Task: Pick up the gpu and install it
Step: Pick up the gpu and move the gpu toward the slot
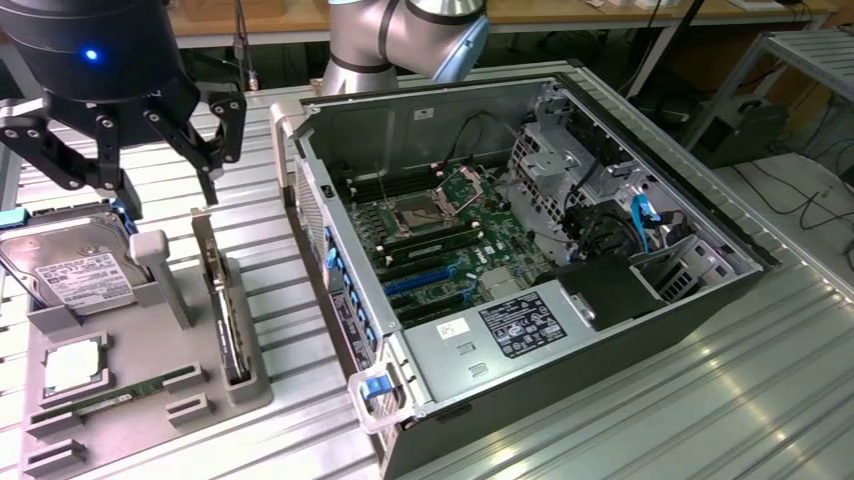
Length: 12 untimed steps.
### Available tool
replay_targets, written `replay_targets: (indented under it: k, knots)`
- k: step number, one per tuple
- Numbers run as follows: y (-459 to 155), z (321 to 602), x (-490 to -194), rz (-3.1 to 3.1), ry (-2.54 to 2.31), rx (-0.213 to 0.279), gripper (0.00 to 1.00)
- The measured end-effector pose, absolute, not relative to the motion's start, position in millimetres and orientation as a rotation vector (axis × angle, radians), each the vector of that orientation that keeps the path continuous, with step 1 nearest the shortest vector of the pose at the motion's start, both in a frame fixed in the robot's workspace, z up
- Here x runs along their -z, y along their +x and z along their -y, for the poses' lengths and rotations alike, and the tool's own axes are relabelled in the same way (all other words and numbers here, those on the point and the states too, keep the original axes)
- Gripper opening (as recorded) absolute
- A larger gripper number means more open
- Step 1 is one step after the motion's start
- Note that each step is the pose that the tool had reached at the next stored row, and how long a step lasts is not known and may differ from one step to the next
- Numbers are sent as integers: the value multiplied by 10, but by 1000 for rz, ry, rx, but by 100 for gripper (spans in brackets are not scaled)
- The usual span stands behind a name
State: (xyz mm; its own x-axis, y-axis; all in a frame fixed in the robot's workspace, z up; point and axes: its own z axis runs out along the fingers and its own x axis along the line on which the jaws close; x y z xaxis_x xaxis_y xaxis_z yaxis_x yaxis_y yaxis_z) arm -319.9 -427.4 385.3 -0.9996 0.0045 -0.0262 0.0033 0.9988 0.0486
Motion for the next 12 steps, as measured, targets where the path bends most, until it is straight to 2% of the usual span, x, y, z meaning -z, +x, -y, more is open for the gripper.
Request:
replay_targets:
  k: [12]
  knots:
    - [-3199,4288,-3832,-3114,5,-76,60]
